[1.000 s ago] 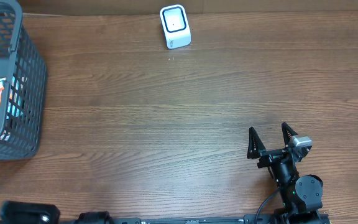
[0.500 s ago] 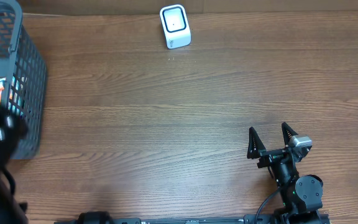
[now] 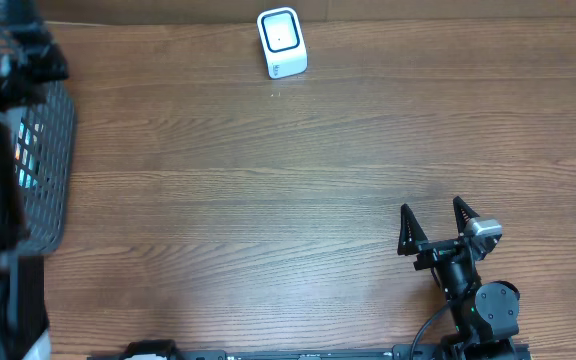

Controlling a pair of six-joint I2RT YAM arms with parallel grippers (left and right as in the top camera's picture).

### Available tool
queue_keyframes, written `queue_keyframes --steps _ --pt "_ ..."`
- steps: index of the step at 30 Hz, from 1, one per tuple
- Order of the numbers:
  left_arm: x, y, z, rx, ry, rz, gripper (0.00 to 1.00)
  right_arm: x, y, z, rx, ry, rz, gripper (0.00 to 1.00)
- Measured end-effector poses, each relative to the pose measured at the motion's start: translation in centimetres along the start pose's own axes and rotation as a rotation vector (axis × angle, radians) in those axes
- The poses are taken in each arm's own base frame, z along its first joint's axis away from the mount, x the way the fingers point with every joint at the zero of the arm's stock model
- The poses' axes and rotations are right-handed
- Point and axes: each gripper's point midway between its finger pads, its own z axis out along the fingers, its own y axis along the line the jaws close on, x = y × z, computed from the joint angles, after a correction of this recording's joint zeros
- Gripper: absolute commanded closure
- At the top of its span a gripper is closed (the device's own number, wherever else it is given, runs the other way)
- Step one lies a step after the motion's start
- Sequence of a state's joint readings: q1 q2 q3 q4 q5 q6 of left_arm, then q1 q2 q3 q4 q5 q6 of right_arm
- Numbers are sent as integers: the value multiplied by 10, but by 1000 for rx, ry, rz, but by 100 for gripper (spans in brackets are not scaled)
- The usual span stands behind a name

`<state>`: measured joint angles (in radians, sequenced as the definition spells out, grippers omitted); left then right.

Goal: Scan the item barcode
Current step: 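Raise the left gripper and move it over the grey basket, then lower the left gripper into the basket and grasp the Kleenex pack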

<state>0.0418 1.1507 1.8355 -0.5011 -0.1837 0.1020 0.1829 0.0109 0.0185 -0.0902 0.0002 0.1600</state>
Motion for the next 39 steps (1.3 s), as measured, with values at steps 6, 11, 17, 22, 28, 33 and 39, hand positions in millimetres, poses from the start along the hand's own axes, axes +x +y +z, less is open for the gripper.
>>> queue_keyframes --steps 6,11,17,22,28,33,39 --pt "70 8 39 -6 295 16 0 0 0 0 0 0 0 0" --pt "133 40 64 3 508 -95 0 0 0 0 0 0 0 0" --pt "209 91 68 -47 735 -268 0 0 0 0 0 0 0 0" --pt "269 148 60 -169 891 -383 0 0 0 0 -1 0 0 0" --pt "314 186 26 -306 1059 -470 0 0 0 0 0 0 0 0" --pt "339 193 27 -296 1125 -447 0 0 0 0 0 0 0 0" --pt "383 199 32 -249 1224 -416 0 0 0 0 -1 0 0 0"
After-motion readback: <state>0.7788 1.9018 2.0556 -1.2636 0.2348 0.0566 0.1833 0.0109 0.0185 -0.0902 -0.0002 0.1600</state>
